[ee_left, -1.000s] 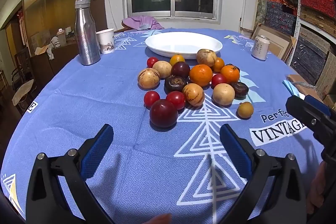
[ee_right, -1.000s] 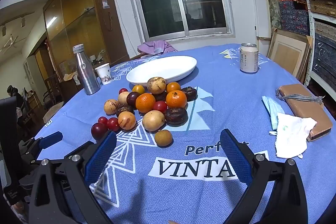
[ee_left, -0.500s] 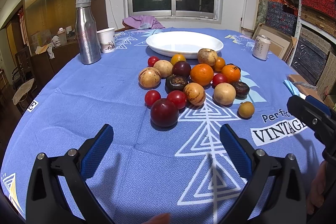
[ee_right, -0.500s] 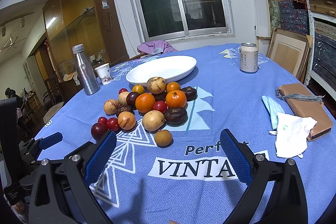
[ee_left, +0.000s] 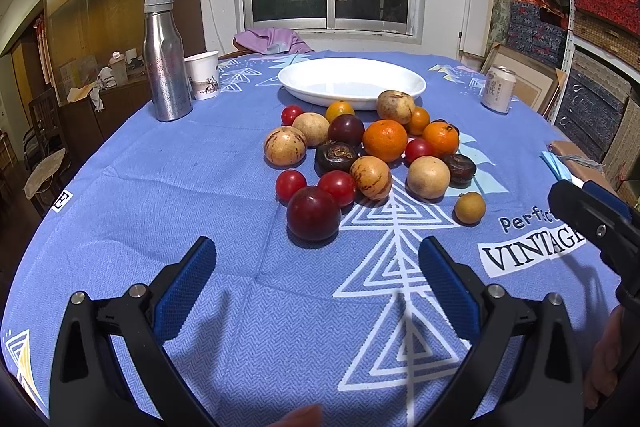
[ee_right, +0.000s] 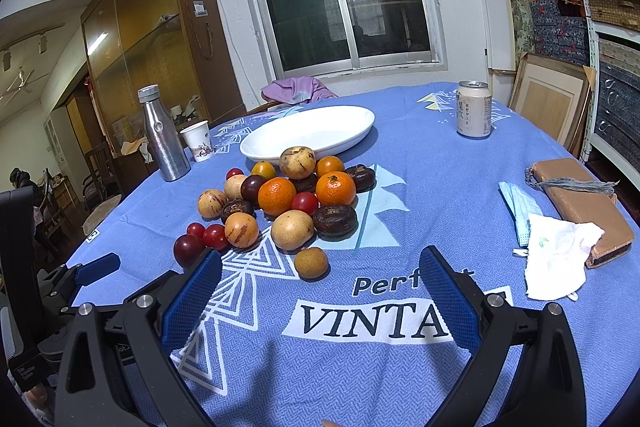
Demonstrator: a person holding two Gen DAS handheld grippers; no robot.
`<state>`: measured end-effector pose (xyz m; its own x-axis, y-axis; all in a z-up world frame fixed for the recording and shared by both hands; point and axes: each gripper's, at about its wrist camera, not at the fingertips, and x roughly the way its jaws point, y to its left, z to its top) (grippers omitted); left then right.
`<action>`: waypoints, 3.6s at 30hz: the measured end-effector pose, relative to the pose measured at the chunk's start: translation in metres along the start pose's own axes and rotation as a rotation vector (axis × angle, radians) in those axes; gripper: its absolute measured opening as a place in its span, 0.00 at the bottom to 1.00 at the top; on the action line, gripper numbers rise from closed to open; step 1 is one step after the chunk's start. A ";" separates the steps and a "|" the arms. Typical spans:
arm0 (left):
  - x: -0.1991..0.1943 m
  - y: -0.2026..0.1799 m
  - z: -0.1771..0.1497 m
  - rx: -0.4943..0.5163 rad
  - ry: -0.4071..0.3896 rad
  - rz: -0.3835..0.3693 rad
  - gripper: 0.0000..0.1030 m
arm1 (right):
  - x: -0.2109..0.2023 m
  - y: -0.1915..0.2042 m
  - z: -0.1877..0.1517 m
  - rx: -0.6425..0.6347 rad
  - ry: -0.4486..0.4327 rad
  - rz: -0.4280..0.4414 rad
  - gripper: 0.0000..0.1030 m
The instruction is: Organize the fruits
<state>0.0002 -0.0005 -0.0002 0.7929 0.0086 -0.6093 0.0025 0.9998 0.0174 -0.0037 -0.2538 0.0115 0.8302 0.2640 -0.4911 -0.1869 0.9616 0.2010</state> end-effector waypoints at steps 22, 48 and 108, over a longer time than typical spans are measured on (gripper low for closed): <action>0.000 0.000 0.000 0.000 0.003 -0.001 0.96 | 0.000 0.000 0.000 0.002 0.001 0.001 0.97; 0.000 0.000 0.000 0.001 0.006 -0.003 0.96 | 0.001 0.000 0.000 0.004 0.003 0.003 0.97; 0.086 0.031 0.036 0.076 0.232 -0.285 0.37 | 0.085 -0.009 0.011 -0.135 0.423 0.212 0.71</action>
<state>0.0909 0.0306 -0.0237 0.5946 -0.2582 -0.7614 0.2557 0.9586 -0.1253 0.0744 -0.2411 -0.0232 0.4860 0.4353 -0.7579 -0.4185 0.8772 0.2355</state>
